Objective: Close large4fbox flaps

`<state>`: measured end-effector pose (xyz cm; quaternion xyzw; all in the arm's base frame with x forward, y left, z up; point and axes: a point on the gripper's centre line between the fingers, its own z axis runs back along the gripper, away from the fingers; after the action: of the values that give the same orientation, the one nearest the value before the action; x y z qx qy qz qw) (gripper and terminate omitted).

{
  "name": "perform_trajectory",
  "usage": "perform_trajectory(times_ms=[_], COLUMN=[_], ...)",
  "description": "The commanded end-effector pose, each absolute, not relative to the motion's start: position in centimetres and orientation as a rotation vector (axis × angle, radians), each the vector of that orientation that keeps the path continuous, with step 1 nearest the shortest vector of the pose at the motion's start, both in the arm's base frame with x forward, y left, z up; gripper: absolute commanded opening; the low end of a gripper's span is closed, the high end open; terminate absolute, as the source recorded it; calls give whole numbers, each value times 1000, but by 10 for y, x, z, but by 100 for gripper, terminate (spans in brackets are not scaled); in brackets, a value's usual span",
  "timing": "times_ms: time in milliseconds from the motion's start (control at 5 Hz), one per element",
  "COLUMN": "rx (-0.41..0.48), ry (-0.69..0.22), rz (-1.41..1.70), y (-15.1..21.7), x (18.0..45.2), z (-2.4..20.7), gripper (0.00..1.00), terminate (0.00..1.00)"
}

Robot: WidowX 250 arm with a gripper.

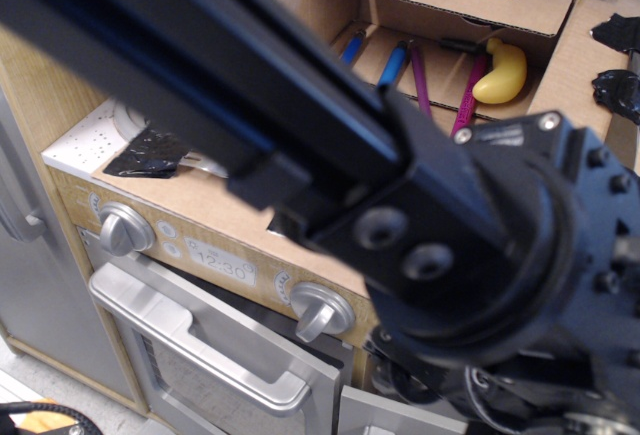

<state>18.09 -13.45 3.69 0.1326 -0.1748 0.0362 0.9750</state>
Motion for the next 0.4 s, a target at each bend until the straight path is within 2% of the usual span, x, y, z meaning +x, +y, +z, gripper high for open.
perform_trajectory(times_ms=[0,200], rx=[373,463], ry=[-421,-414], rz=[64,-4], y=[-123,-117], x=[186,189], z=[71,92], gripper=[100,100], terminate=[0,0])
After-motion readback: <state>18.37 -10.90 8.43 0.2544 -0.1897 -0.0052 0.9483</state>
